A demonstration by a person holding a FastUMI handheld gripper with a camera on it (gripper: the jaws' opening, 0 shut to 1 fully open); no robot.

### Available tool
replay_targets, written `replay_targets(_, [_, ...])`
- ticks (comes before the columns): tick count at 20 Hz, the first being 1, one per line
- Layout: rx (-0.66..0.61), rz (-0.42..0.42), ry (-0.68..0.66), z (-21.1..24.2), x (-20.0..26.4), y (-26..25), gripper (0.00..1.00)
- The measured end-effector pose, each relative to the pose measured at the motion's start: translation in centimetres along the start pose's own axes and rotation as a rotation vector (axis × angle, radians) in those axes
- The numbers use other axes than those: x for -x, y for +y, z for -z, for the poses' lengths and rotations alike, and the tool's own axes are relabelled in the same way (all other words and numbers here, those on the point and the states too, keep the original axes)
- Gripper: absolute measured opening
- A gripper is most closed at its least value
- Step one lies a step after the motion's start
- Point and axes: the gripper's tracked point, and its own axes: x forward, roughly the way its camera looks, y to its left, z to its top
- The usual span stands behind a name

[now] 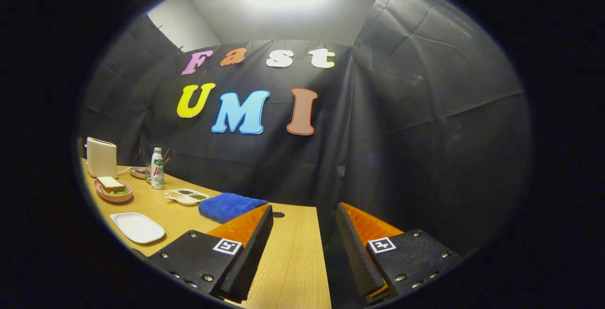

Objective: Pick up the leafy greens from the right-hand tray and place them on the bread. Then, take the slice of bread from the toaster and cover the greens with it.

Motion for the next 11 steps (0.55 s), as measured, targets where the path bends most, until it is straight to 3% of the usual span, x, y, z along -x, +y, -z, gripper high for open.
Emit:
replay_targets(5, [-0.016,0.001,0.032,2.2,0.4,-0.8,0.83])
replay_targets(11, [-0.077,0.009,0.026,1.8,0.5,-1.2,0.83])
